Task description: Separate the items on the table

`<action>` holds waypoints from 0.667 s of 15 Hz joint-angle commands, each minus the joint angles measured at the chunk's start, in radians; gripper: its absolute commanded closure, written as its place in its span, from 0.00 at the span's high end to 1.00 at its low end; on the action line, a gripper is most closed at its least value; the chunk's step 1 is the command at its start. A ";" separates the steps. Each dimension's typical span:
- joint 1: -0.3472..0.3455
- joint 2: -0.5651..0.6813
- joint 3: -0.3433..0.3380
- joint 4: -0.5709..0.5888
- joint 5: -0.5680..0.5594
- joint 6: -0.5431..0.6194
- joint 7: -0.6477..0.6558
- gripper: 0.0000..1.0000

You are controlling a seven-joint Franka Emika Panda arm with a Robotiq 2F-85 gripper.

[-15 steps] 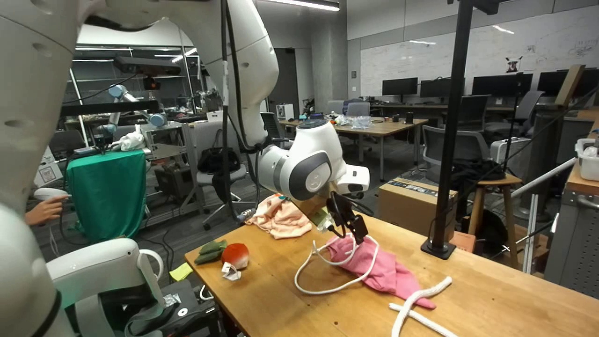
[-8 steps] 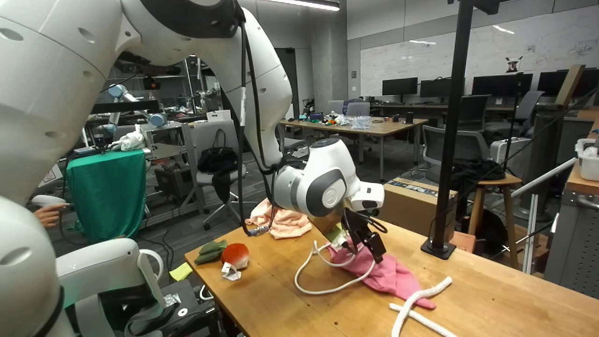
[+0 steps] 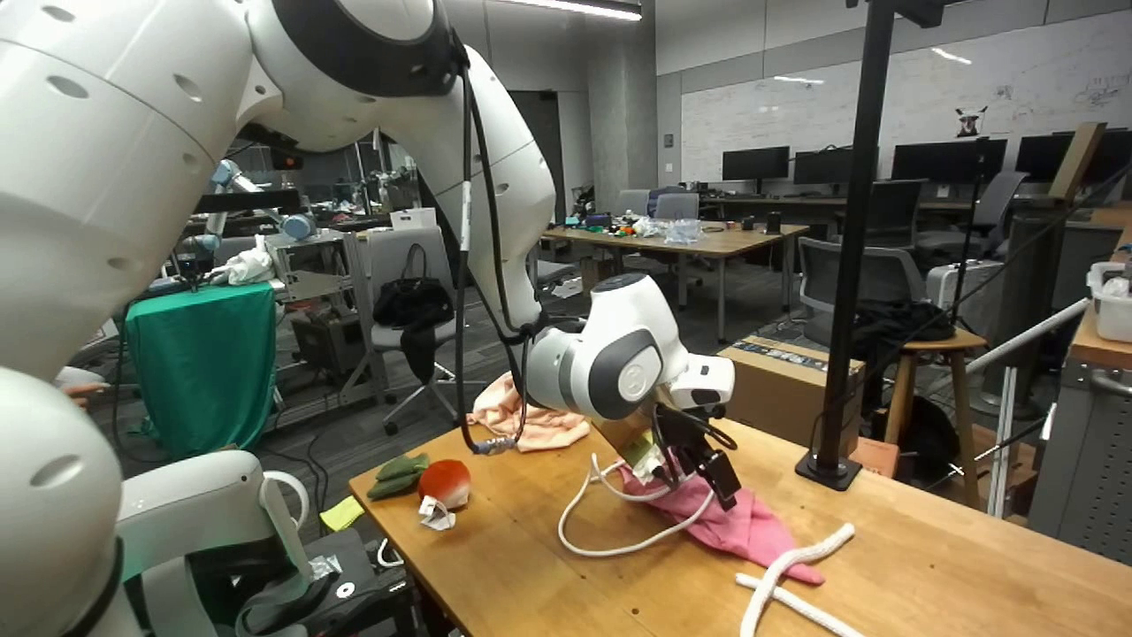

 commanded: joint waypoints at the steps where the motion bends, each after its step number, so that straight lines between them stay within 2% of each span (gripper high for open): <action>1: 0.046 0.009 -0.062 0.008 0.009 -0.013 0.027 1.00; 4: 0.060 -0.004 -0.089 -0.007 0.003 -0.039 0.032 1.00; 10: 0.056 0.001 -0.093 -0.016 -0.023 -0.098 0.047 1.00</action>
